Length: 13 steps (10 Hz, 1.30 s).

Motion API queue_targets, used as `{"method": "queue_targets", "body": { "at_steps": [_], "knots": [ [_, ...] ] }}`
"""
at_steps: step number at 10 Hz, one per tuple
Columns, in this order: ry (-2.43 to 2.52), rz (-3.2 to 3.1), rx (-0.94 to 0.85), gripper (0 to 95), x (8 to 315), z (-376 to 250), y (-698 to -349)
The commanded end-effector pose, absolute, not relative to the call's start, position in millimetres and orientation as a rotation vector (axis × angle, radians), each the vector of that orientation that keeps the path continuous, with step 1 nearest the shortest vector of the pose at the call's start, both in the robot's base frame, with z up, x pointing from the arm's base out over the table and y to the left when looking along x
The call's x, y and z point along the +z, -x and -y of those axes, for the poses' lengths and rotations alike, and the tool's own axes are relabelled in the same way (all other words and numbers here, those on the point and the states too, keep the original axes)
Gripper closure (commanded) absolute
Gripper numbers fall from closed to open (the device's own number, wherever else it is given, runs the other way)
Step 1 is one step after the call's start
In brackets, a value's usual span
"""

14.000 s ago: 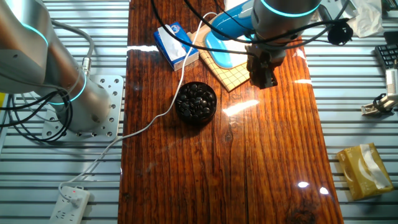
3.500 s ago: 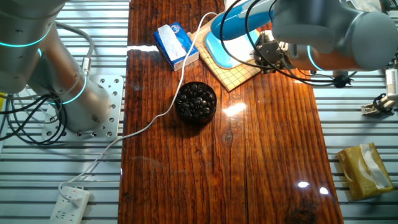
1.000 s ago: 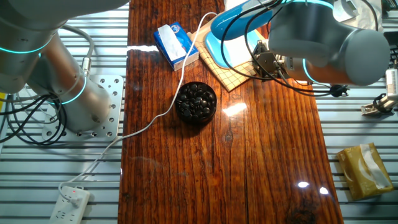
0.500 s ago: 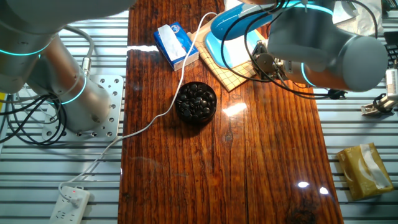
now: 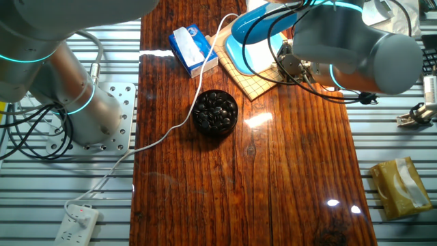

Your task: Turn on the desk lamp by pressing the button

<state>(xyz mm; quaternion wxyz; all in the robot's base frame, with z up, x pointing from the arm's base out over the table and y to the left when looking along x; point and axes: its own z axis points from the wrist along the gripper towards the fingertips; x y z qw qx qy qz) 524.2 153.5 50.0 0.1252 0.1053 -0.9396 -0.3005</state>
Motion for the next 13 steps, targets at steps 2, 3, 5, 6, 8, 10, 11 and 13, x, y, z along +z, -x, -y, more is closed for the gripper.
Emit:
{"method": "queue_targets", "body": {
  "at_steps": [2, 3, 5, 6, 8, 10, 11, 13],
  "knots": [
    [-0.322, 2.733, -0.894, 95.0, 49, -155, -522],
    [-0.326, 2.733, -0.898, 95.0, 48, -154, -518],
    [-0.329, 2.732, -0.905, 95.0, 48, -154, -512],
    [-0.328, 2.732, -0.906, 95.0, 48, -154, -511],
    [-0.325, 2.733, -0.905, 95.0, 47, -157, -507],
    [-0.32, 2.735, -0.904, 95.0, 47, -160, -506],
    [-0.319, 2.736, -0.906, 95.0, 47, -162, -505],
    [-0.313, 2.734, -0.906, 95.0, 50, -163, -505]
  ]
}}
